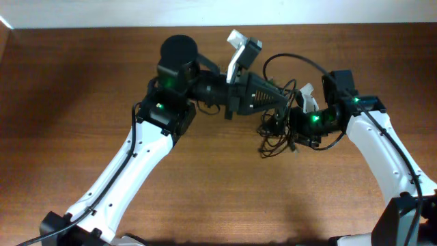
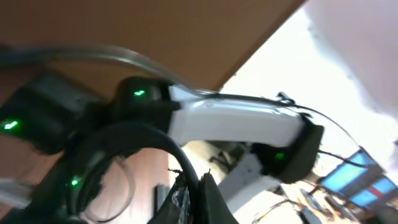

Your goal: Untangle cables

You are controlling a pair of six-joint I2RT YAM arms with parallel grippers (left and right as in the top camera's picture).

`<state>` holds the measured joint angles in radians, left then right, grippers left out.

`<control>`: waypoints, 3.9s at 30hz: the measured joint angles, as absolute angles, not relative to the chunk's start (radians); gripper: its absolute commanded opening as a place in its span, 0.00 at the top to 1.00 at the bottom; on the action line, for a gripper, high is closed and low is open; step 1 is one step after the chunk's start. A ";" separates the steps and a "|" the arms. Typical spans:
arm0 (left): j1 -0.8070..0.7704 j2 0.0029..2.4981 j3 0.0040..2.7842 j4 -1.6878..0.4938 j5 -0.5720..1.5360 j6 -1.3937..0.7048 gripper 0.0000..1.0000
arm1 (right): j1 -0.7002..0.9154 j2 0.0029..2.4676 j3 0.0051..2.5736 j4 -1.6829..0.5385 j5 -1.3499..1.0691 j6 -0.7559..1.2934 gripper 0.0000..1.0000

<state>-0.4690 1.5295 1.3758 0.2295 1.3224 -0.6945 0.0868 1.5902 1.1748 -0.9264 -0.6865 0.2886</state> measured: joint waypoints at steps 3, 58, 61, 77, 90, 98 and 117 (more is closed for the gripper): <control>-0.469 1.530 1.372 0.391 1.370 -0.799 1.00 | 0.087 1.586 1.175 -0.945 -0.606 0.318 0.02; -0.465 1.526 1.798 -0.536 1.176 -0.486 1.00 | 0.086 1.581 1.175 -0.884 -0.448 0.489 0.02; -0.472 1.520 1.878 -0.539 1.182 -0.486 1.00 | 0.086 1.581 1.175 -0.883 -0.459 0.490 0.02; -0.399 1.470 1.941 -0.643 1.118 -0.442 1.00 | 0.086 1.581 1.175 -0.911 -0.479 0.447 0.02; -0.398 1.470 1.941 -0.763 0.803 -0.331 1.00 | 0.086 1.581 1.175 -0.877 -1.024 0.283 0.02; -0.415 1.470 1.941 -0.725 0.784 -0.344 1.00 | 0.100 1.581 1.175 -0.850 -1.072 0.285 0.02; -0.474 1.470 1.941 -0.692 0.728 -0.387 1.00 | 0.213 1.581 1.175 -0.770 -0.854 0.339 0.23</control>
<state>-0.4740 1.4696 1.9411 -0.6922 0.7284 -0.3866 0.2131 1.5810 1.1748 -0.7700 -0.8543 0.3393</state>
